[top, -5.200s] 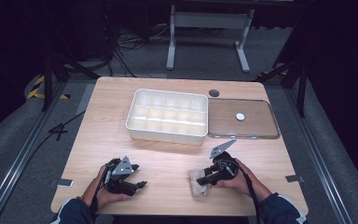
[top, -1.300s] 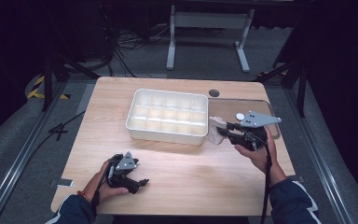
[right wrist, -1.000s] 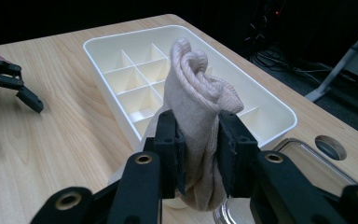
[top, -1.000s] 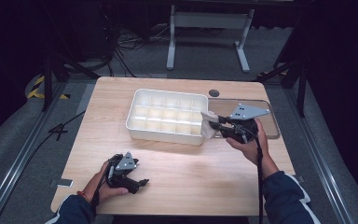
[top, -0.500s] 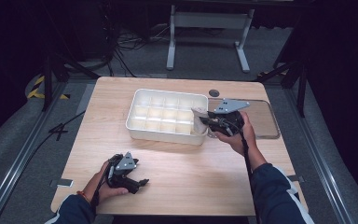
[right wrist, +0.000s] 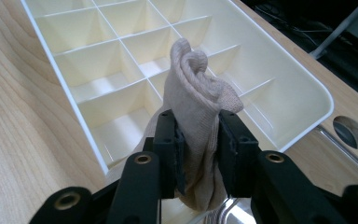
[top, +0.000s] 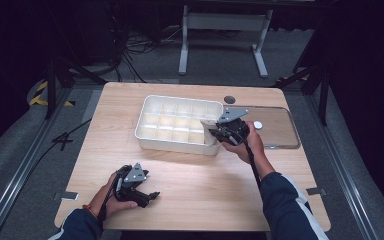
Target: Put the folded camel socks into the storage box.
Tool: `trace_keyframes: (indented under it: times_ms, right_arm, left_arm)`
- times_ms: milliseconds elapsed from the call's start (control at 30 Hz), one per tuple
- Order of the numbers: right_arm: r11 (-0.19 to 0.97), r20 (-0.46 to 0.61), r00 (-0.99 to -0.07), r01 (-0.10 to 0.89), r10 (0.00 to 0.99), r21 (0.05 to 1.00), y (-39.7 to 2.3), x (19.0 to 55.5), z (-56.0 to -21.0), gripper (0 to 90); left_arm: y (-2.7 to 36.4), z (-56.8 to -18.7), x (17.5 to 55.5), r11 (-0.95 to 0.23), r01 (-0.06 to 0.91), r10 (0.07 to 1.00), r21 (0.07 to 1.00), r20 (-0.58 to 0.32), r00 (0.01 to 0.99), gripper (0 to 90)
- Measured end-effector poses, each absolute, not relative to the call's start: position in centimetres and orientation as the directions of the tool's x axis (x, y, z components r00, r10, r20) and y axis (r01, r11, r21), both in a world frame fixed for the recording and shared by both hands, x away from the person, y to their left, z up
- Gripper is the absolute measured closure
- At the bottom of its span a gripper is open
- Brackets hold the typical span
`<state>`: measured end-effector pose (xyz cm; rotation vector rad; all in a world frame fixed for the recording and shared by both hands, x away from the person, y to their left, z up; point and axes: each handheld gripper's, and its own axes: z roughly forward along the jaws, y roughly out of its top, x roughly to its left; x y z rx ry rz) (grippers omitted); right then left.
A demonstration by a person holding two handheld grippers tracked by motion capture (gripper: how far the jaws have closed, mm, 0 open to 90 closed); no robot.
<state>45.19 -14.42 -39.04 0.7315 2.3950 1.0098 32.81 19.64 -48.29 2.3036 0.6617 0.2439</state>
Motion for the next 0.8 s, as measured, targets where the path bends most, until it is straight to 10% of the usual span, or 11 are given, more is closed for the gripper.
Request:
trace_keyframes:
  times_ms: [800]
  right_arm:
    - [0.722, -0.171, -0.812, 0.373, 0.557, 0.583, -13.4, 46.9, -41.1, 71.5]
  left_arm:
    - [19.6, -48.3, 32.8, -0.61, 0.39, 0.527, 0.69, -0.015, 0.85, 14.6]
